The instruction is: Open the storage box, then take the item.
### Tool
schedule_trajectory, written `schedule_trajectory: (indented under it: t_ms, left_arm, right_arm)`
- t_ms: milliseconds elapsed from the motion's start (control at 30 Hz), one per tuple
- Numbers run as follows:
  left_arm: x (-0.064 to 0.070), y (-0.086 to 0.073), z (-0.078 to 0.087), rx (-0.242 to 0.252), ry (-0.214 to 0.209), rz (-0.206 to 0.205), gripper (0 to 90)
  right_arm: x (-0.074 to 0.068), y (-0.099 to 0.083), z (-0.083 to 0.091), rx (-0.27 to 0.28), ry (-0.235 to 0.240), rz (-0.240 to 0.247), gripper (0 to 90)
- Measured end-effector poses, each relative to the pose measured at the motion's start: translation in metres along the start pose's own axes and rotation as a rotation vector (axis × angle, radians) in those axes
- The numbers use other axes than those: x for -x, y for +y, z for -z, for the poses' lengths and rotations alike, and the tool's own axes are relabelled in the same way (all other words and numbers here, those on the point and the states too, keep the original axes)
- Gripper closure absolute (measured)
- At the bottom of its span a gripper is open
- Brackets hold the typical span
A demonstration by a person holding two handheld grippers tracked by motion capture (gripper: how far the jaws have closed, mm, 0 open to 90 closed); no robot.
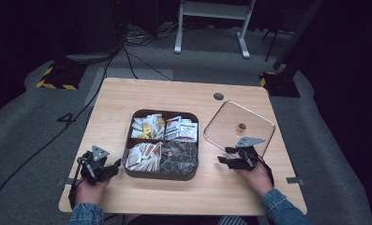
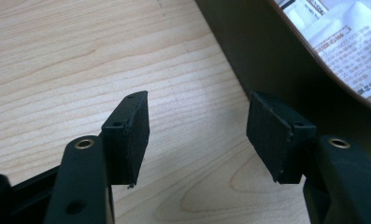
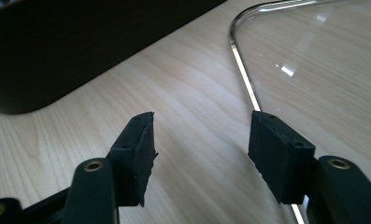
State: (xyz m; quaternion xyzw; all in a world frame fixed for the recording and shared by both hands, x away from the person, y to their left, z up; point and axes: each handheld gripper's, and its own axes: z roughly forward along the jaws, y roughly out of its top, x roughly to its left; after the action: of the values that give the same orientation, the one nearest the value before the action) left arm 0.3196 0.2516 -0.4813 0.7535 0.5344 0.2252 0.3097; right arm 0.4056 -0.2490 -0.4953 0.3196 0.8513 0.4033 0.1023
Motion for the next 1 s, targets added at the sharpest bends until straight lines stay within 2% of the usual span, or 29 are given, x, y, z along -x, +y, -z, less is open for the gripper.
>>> schedule_trajectory:
  t_ms: [67, 100, 167, 333, 367, 400, 433, 500, 633, 700, 733, 767, 800, 833, 1000]
  left_arm:
    - [0.0, 0.0, 0.001, 0.005, -0.002, 0.005, 39.9]
    - [-0.001, 0.001, 0.002, 0.014, -0.004, 0.014, 40.0]
    - [-0.002, 0.003, 0.005, 0.033, -0.007, 0.028, 40.2]
    - [0.001, 0.008, 0.015, 0.079, -0.012, 0.03, 40.7]
    - [0.004, 0.012, 0.022, 0.117, -0.016, 0.027, 40.9]
    - [0.004, 0.012, 0.022, 0.117, -0.016, 0.027, 41.0]
    - [0.007, 0.017, 0.027, 0.15, -0.024, 0.029, 41.0]
    - [0.012, 0.02, 0.031, 0.179, -0.039, 0.032, 41.1]
    - [0.021, 0.026, 0.035, 0.207, -0.079, 0.022, 41.5]
    - [0.03, 0.031, 0.037, 0.208, -0.104, -0.006, 41.6]
    - [0.03, 0.031, 0.037, 0.208, -0.104, -0.006, 41.5]
    - [0.037, 0.033, 0.038, 0.208, -0.127, -0.029, 41.5]
    - [0.037, 0.033, 0.038, 0.208, -0.127, -0.029, 41.5]
    - [0.043, 0.035, 0.038, 0.191, -0.156, -0.051, 41.5]
    - [0.055, 0.037, 0.033, 0.159, -0.183, -0.09, 41.6]
  right_arm:
    - [-0.003, 0.0, -0.002, -0.01, 0.001, 0.015, 40.7]
    - [-0.008, 0.0, -0.007, -0.028, -0.003, 0.053, 40.1]
    - [-0.013, -0.001, -0.01, -0.023, -0.021, 0.107, 39.6]
    - [-0.013, -0.003, -0.011, 0.0, -0.021, 0.094, 35.9]
    - [-0.013, -0.003, -0.012, -0.001, -0.019, 0.094, 35.9]
    - [-0.013, -0.003, -0.012, -0.001, -0.019, 0.094, 35.9]
    - [-0.012, -0.003, -0.012, 0.001, -0.018, 0.095, 35.9]
    - [-0.012, -0.003, -0.012, 0.001, -0.018, 0.096, 35.9]
    - [-0.012, -0.003, -0.012, 0.002, -0.019, 0.097, 35.9]
    - [-0.012, -0.003, -0.012, 0.002, -0.019, 0.097, 35.9]
    - [-0.012, -0.003, -0.012, 0.002, -0.019, 0.097, 35.9]
    - [-0.012, -0.003, -0.012, 0.002, -0.019, 0.096, 35.9]
    - [-0.012, -0.003, -0.012, 0.002, -0.019, 0.096, 35.9]
    - [-0.012, -0.003, -0.012, 0.002, -0.018, 0.096, 35.9]
    - [-0.012, -0.003, -0.012, 0.002, -0.018, 0.096, 35.9]
